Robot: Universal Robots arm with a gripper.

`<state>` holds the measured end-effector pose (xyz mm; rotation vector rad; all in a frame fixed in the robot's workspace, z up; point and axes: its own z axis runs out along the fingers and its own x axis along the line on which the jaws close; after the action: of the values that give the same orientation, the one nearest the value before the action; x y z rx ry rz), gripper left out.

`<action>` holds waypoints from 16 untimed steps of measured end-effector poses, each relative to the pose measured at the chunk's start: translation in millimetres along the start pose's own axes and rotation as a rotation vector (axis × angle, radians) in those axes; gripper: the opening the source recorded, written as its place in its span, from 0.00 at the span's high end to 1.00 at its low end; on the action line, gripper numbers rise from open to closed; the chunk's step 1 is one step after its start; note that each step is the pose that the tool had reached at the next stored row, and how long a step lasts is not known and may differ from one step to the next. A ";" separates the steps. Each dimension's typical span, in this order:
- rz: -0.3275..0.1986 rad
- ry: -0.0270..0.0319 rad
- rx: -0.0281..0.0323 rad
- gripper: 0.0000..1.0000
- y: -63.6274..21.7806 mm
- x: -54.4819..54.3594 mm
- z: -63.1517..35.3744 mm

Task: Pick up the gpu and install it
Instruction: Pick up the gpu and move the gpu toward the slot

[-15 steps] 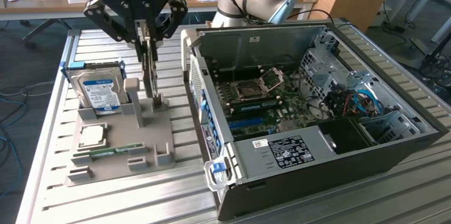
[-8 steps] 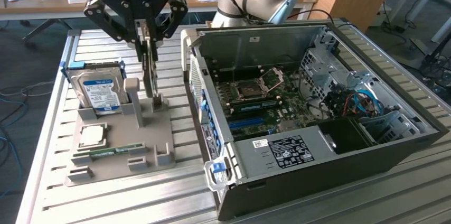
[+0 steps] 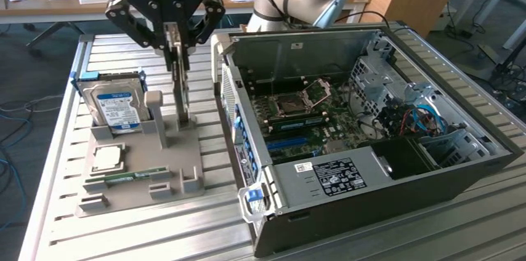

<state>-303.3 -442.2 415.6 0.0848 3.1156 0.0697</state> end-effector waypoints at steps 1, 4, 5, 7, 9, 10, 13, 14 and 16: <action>0.000 0.0000 -0.0005 0.74 0.1 -2.1 0.0; 0.000 0.0001 -0.0017 0.74 0.5 -8.8 -0.2; 0.000 0.0001 -0.0021 0.74 0.6 -11.1 -0.3; 0.000 0.0002 -0.0035 0.74 0.9 -16.0 -0.6; 0.000 0.0003 -0.0053 0.74 1.2 -20.8 -1.0; 0.000 0.0003 -0.0061 0.74 1.3 -23.3 -1.2; 0.000 0.0005 -0.0082 0.74 1.8 -31.5 -1.2; 0.000 0.0005 -0.0089 0.74 1.9 -34.2 -1.2; 0.000 0.0006 -0.0101 0.74 2.2 -40.0 -1.0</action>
<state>-263.3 -442.2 417.7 0.0848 3.1156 0.0855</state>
